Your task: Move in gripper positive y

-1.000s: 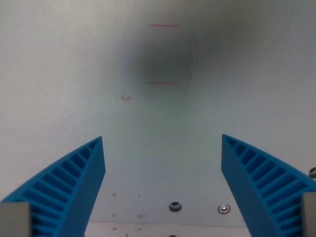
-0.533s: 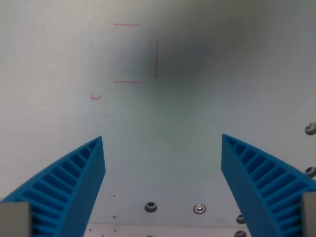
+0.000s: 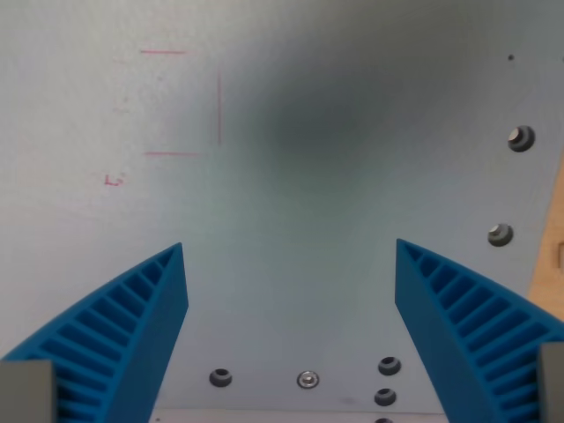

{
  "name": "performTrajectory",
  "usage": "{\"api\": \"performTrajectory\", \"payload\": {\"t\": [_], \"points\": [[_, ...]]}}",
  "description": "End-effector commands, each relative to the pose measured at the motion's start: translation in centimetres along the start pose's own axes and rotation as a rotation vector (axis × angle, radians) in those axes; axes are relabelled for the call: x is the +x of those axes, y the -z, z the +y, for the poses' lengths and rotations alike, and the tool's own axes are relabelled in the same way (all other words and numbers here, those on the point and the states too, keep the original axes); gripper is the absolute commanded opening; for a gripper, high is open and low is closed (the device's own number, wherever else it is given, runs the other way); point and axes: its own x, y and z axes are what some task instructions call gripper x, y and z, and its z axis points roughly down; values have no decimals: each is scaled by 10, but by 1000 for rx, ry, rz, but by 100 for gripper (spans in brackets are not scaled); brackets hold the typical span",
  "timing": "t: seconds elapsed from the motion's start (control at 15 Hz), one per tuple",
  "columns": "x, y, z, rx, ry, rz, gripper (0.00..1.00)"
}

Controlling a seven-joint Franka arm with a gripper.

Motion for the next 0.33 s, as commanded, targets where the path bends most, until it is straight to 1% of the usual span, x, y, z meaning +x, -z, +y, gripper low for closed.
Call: {"api": "performTrajectory", "payload": {"t": [0.07, 0.33], "points": [[7, 1, 17, 13, 18, -15, 100], [8, 1, 37, 13, 18, -15, 100]]}}
